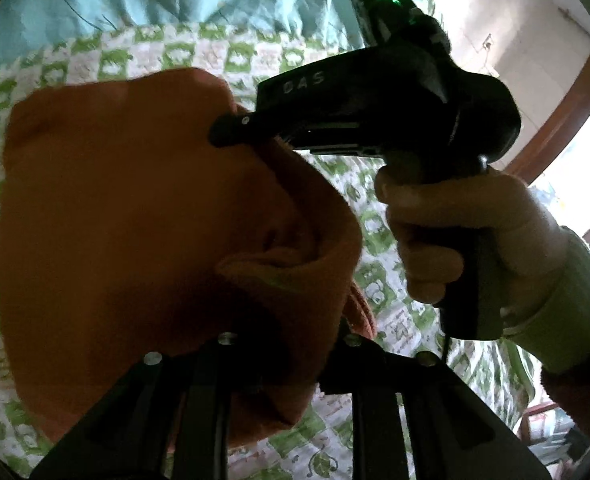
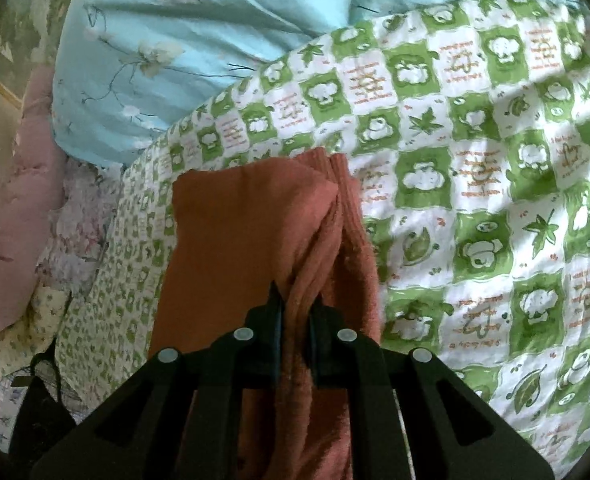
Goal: Fold small clothes
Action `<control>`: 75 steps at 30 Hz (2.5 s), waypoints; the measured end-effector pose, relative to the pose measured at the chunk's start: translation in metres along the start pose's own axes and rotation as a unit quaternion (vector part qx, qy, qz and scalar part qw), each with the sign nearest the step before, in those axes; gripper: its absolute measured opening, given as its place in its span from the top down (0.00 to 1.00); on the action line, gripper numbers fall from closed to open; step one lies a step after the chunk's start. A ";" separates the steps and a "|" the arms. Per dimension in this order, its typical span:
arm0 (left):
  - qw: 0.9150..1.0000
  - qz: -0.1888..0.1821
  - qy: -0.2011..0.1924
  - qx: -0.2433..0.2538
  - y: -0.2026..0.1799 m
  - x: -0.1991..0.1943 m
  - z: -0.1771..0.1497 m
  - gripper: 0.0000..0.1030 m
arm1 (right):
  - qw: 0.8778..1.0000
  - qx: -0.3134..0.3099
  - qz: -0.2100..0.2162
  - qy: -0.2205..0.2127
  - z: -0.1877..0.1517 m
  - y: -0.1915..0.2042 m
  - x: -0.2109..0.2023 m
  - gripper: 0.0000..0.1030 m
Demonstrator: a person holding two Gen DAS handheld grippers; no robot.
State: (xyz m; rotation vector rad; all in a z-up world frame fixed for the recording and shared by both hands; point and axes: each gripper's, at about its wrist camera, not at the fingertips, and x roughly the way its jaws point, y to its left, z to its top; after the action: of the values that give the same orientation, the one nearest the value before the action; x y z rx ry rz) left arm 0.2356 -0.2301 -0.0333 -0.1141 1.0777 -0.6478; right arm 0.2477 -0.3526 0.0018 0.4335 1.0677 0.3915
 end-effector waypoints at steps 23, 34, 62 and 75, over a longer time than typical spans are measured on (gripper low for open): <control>0.995 0.026 0.008 -0.097 0.110 -0.084 -0.015 0.48 | 0.998 0.055 -0.009 -0.011 -0.042 -0.014 -0.026 0.30; 0.975 -0.009 0.028 -0.222 0.179 -0.024 -0.001 0.36 | 0.998 0.055 0.018 0.016 -0.037 -0.022 0.001 0.30; 0.963 0.022 -0.093 -0.252 0.249 -0.195 -0.086 0.78 | 0.978 0.030 0.190 0.084 -0.067 0.125 0.100 0.74; 0.943 0.113 -0.078 -0.302 0.281 -0.201 -0.131 0.60 | 0.997 -0.044 0.036 0.061 -0.074 0.158 0.093 0.59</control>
State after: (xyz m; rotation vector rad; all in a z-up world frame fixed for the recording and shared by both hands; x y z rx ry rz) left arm 0.1850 0.1354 -0.0502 -0.5567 1.0862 -0.0815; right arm 0.2059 -0.1599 -0.0166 0.3746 1.1508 0.5319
